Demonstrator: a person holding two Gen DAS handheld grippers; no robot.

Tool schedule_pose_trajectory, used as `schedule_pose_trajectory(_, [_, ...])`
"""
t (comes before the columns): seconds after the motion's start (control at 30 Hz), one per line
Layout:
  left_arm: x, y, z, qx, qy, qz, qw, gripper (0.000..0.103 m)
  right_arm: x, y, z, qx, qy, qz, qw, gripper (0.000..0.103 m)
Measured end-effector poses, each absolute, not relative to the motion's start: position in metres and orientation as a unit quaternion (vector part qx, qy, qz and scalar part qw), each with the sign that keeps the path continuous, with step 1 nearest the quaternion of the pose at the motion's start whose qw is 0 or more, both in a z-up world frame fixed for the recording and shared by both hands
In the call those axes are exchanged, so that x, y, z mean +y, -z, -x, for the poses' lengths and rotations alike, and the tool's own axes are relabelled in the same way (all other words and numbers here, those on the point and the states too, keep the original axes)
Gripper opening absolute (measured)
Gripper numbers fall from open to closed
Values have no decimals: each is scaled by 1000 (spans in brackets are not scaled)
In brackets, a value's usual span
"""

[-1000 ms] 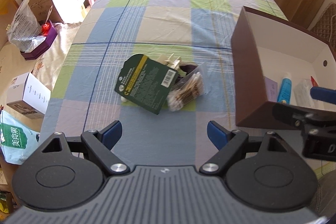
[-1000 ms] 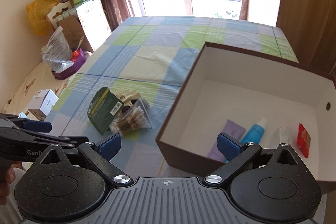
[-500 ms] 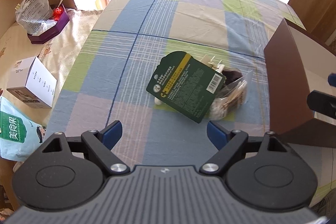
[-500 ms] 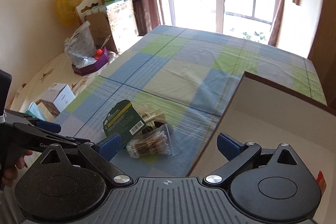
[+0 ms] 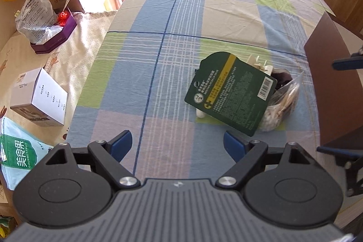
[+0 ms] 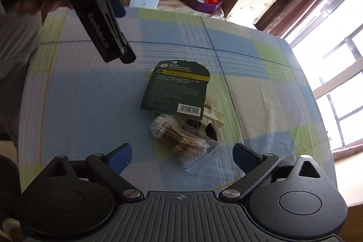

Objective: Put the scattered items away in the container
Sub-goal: 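Grasp the green lip-salve card with the right tool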

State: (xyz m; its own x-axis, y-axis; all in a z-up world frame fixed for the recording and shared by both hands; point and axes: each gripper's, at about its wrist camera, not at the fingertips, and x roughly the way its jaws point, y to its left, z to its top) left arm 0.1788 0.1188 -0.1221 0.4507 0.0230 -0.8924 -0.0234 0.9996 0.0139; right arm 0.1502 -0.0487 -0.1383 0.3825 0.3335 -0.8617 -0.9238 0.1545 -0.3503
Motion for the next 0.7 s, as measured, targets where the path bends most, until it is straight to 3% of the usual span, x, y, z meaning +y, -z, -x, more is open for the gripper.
schedule_pose_trajectory(0.03, [120, 123, -179, 525, -14, 2, 851, 85, -43, 146, -151, 325, -451, 471, 685, 75])
schedule_pose_trajectory(0.23, [127, 130, -175, 527, -12, 4, 850, 85, -22, 184, -157, 345, -415, 504, 675, 75])
schedule_pose_trajectory(0.27, [129, 132, -175, 528, -12, 5, 849, 85, -19, 189, -159, 349, -408, 503, 677, 66])
schedule_pose_trajectory(0.3, [130, 133, -174, 530, -13, 9, 848, 85, -18, 192, -160, 354, -404, 498, 681, 49])
schedule_pose_trajectory(0.5, [138, 138, -176, 534, -11, 41, 844, 84, -34, 186, -157, 406, -390, 389, 729, 24])
schedule_pose_trajectory(0.7, [136, 138, -197, 523, 8, 70, 850, 84, -68, 197, -155, 486, -348, 279, 751, 24])
